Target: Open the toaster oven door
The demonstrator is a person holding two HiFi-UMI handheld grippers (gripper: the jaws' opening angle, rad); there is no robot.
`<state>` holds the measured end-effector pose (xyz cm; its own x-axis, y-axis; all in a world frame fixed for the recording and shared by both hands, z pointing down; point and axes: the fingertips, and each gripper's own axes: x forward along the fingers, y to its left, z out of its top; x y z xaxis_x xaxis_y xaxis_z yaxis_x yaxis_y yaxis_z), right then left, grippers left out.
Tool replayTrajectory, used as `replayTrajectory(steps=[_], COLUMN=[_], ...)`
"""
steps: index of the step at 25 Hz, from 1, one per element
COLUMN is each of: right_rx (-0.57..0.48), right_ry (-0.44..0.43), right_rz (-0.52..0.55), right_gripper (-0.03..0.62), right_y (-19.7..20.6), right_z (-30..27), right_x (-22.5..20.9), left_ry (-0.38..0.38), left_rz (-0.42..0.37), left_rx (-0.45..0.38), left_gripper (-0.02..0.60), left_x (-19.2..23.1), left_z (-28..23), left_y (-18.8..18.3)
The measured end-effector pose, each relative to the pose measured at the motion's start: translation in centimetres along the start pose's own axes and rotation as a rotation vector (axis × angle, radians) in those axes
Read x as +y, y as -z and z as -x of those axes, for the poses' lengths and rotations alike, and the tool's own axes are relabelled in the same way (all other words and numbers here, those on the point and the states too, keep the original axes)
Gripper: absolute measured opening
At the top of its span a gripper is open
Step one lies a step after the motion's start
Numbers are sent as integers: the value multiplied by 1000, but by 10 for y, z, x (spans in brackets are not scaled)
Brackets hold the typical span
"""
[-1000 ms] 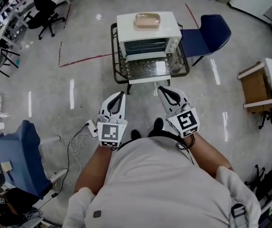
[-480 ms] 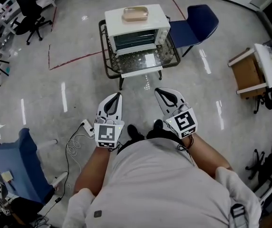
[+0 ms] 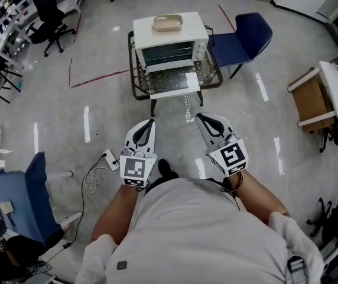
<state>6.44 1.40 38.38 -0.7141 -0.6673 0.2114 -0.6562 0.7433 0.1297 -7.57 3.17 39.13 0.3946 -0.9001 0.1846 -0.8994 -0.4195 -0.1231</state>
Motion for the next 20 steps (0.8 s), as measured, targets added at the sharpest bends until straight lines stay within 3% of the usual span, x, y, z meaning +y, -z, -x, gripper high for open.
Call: replayTrajectory(steps=[9, 20], right_rx=[-23, -32], right_ry=[-48, -131], right_rz=[34, 34], right_gripper=[17, 18], right_y=[14, 39], right_z=[83, 174], right_x=[-20, -10], left_ry=[-30, -63], left_rz=[-2, 36], left_rx=[-26, -50], left_gripper=[15, 15], left_x=[-86, -184], left_z=[10, 55], left_y=[-21, -31])
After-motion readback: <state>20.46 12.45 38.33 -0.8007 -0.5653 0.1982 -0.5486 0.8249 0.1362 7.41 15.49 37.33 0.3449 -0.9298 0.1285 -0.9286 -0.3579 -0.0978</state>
